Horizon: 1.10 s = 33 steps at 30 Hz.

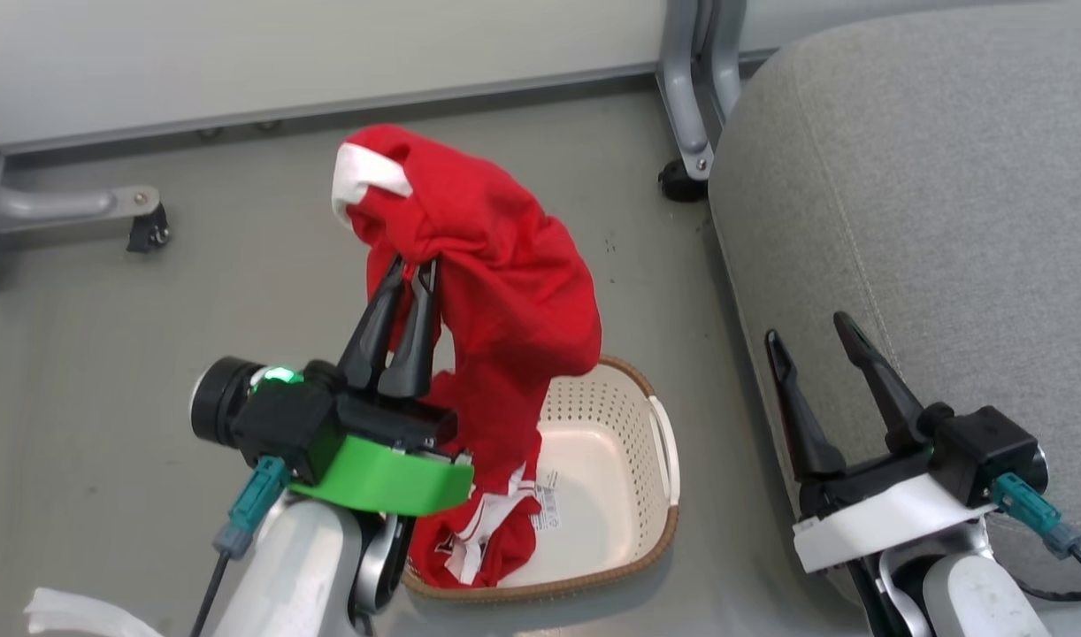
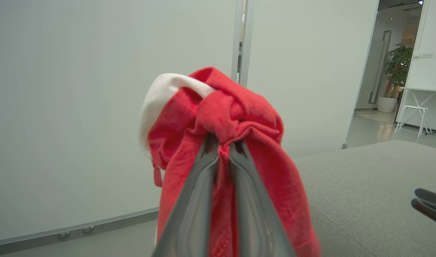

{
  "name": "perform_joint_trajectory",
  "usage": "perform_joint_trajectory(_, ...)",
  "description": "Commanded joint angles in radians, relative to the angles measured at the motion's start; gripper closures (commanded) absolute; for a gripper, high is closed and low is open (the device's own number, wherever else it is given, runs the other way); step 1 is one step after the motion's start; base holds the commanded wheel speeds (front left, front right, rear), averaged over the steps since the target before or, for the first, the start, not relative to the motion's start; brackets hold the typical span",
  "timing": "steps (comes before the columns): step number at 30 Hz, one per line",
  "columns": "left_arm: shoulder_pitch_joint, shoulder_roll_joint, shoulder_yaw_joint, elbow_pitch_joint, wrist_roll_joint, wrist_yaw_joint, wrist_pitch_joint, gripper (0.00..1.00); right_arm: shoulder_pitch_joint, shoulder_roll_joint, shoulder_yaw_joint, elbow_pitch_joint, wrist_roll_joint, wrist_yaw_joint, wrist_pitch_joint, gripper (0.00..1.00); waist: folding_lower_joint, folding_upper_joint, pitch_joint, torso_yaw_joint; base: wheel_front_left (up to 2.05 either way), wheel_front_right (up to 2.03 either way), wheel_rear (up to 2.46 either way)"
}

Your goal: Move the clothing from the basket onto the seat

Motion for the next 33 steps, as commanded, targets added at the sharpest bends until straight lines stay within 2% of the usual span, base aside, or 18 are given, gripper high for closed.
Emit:
perform_joint_trajectory(1, 0.027, -0.003, 0.002, -0.008, -0.002, -0.001, -0.001, 1.00, 0.021, 0.001, 0.003, -0.009, 0.000, 0.000, 0.008, 0.00, 0.0001, 0.0000, -0.042, 0.007, 0.00, 0.00, 0.00)
perform_joint_trajectory(9, 0.083, -0.005, -0.005, -0.011, -0.006, 0.000, -0.001, 1.00, 0.065, 0.010, 0.008, -0.030, -0.004, 0.000, 0.038, 0.00, 0.0001, 0.0000, -0.077, 0.016, 0.00, 0.00, 0.00)
perform_joint_trajectory(24, 0.077, -0.004, -0.009, -0.024, 0.005, -0.005, -0.001, 1.00, 0.058, 0.008, 0.017, -0.045, -0.003, 0.000, 0.051, 0.00, 0.0001, 0.0000, -0.072, 0.022, 0.00, 0.00, 0.00)
perform_joint_trajectory(29, 0.063, -0.006, -0.011, -0.031, 0.002, -0.006, -0.001, 1.00, 0.003, -0.024, 0.090, -0.046, 0.002, 0.000, 0.055, 0.00, 0.0001, 0.0000, -0.059, 0.029, 0.00, 0.00, 0.00)
perform_joint_trajectory(33, 0.052, -0.008, -0.016, -0.041, 0.002, -0.006, -0.001, 1.00, -0.079, -0.052, 0.213, -0.027, 0.032, 0.000, 0.057, 0.00, 0.0001, 0.0000, -0.047, 0.036, 0.00, 0.00, 0.00)
